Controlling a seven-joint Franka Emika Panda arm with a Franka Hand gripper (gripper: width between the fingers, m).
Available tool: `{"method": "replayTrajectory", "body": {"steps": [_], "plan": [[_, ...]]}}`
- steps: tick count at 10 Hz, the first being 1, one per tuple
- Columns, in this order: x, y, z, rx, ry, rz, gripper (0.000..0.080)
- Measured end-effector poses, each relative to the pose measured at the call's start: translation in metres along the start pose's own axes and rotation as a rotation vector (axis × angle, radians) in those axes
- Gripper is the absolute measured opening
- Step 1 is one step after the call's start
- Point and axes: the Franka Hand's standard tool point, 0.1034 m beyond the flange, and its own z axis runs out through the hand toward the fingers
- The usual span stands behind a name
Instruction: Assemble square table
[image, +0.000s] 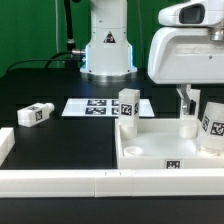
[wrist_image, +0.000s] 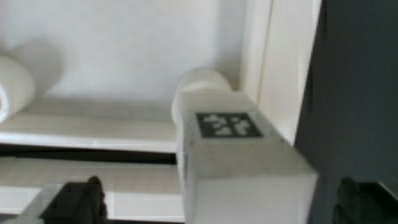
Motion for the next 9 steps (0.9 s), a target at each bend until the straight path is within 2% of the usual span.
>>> {"method": "replayTrajectory", "body": {"steps": [3,5,6,7,9], "plan": [[-0.0038,0.002,0.0049,-0.004,-0.007,0.002,0.0649],[-0.0043,-0.0012,0.0049,-0.002,-0.008,0.016,0.0373],[-0.0041,-0.0001,0.0049,-0.003,-0.008,0.018,0.0373],[-0.004,0.0,0.0049,-0.002,-0.008,0.029,0.0285],[-0.004,0.0004,0.0049,-0.003,-0.008,0.046,0.0285]]}}
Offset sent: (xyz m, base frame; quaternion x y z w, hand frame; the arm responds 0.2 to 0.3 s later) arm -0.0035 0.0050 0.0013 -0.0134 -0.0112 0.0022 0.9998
